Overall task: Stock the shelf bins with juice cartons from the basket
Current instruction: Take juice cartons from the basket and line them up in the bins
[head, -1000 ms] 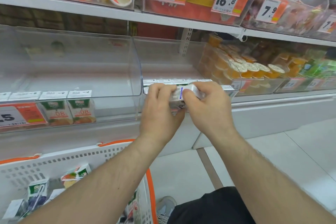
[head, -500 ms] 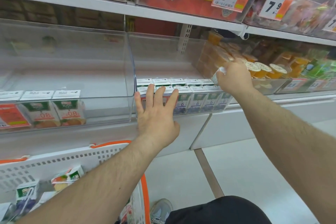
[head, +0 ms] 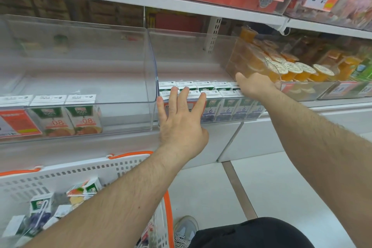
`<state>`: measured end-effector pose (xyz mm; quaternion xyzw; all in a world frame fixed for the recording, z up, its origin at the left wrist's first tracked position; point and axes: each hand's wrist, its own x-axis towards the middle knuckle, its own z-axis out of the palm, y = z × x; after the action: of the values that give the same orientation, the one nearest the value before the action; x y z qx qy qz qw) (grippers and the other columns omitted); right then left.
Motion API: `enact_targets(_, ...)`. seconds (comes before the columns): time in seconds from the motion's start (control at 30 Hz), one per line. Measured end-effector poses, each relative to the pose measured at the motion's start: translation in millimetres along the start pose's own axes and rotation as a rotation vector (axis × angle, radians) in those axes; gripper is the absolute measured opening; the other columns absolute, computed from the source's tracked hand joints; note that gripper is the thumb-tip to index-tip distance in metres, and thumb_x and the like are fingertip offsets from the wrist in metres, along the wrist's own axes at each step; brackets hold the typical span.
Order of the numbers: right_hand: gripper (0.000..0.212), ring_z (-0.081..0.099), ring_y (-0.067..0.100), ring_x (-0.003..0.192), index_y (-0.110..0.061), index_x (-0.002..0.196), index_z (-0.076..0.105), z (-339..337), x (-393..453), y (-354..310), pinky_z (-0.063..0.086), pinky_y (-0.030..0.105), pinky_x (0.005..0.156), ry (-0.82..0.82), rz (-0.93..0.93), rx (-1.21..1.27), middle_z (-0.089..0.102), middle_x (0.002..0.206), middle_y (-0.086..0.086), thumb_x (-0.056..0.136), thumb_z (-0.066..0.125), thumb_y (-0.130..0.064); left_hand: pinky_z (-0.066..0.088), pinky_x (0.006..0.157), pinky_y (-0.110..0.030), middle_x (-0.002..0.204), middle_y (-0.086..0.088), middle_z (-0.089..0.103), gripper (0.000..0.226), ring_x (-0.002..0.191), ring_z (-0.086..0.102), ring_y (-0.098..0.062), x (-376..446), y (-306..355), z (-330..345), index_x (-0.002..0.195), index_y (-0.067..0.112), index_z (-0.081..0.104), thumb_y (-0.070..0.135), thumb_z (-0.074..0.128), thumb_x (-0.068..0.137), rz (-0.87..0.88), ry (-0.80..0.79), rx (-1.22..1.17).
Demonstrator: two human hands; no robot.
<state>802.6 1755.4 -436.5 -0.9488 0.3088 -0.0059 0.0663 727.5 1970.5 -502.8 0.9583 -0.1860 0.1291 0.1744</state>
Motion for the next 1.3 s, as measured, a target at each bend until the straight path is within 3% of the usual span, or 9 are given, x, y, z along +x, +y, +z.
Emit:
enact_targets(0.23,0.090,-0.002,0.028,0.151,-0.016,0.155,0.021,10.5,-8.0,-5.6,-0.003,0.055,0.119,-0.114,-0.026,-0.064,0.010,0.164,0.005,0.086,-0.001,-0.070,-0.027,0.108,-0.051,0.158,-0.004,-0.026,0.088,0.139,-0.037,-0.030,-2.9,-6.4,-1.5,0.152,0.036,-0.011,0.032,0.050,0.088,0.057,-0.021,0.023)
enact_targets(0.33,0.083,0.008,0.030,0.150,-0.017,0.154,0.024,15.5,-33.8,-10.5,0.004,0.056,0.118,-0.042,-0.049,0.030,0.015,0.163,0.003,0.091,0.003,-0.067,-0.026,0.110,-0.046,0.160,-0.004,-0.016,0.086,0.143,-0.028,-0.028,-20.9,-26.0,-4.9,0.154,0.034,0.002,0.030,0.052,0.084,0.104,0.084,-0.032)
enact_targets(0.5,0.062,0.031,0.031,0.135,-0.017,0.132,0.054,41.0,-131.1,-32.3,0.022,0.050,0.107,0.346,-0.331,0.061,0.044,0.148,0.005,0.094,0.028,-0.057,0.001,0.115,-0.051,0.154,-0.008,0.023,0.071,0.144,0.009,-0.026,-79.4,-92.5,-2.0,0.140,0.022,0.044,0.030,0.059,0.071,-0.001,0.144,-0.094)
enact_targets(0.57,0.054,0.036,0.029,0.128,-0.017,0.124,0.056,56.5,-161.4,-48.5,0.025,0.045,0.102,0.345,-0.453,0.110,0.049,0.142,0.004,0.090,0.035,-0.054,0.004,0.115,-0.050,0.156,-0.006,0.022,0.070,0.143,0.008,-0.023,-99.0,-114.3,-2.2,0.142,0.023,0.043,0.029,0.063,0.075,-0.086,0.061,-0.100)
enact_targets(0.9,0.059,0.020,0.031,0.141,-0.016,0.141,0.044,112.6,-248.0,-121.3,0.016,0.045,0.108,0.275,-0.622,0.174,0.011,0.163,0.012,0.092,0.047,-0.049,0.009,0.114,-0.040,0.151,0.007,0.030,0.067,0.139,0.017,-0.013,-141.1,-170.9,-16.1,0.145,0.027,0.034,0.028,0.060,0.084,-0.264,-0.010,-0.196)
enact_targets(1.07,0.054,0.035,0.031,0.133,-0.016,0.131,0.054,174.3,-288.5,-134.9,0.023,0.044,0.103,0.052,-0.781,0.059,0.037,0.152,0.012,0.089,0.044,-0.048,0.038,0.105,-0.037,0.135,0.003,0.056,0.048,0.124,0.050,-0.020,-178.5,-227.4,-7.6,0.134,0.025,0.053,0.025,0.059,0.086,-0.499,-0.332,-0.321)
enact_targets(1.13,0.041,0.044,0.027,0.126,-0.020,0.121,0.062,203.2,-294.5,-134.8,0.029,0.042,0.102,-0.145,-0.804,0.002,0.053,0.136,0.005,0.094,0.045,-0.045,0.047,0.094,-0.032,0.127,-0.001,0.061,0.038,0.111,0.058,-0.021,-196.6,-247.7,-0.2,0.126,0.019,0.059,0.022,0.059,0.089,-0.583,-0.462,-0.386)
enact_targets(1.2,0.036,0.058,0.028,0.107,-0.018,0.094,0.067,224.4,-296.1,-135.1,0.041,0.040,0.092,-0.395,-0.775,-0.007,0.067,0.108,0.006,0.096,0.044,-0.044,0.049,0.088,-0.030,0.122,-0.004,0.062,0.033,0.102,0.060,-0.021,-210.8,-264.0,8.3,0.123,0.015,0.061,0.019,0.058,0.091,-0.663,-0.567,-0.439)
enact_targets(1.3,0.044,0.064,0.037,0.090,-0.003,0.077,0.060,253.7,-298.4,-128.4,0.049,0.038,0.077,-0.744,-0.659,-0.015,0.067,0.093,0.021,0.099,0.044,-0.039,0.048,0.080,-0.032,0.115,-0.008,0.062,0.026,0.092,0.059,-0.023,-227.8,-278.5,22.4,0.117,0.013,0.062,0.019,0.057,0.092,-0.696,-0.720,-0.482)
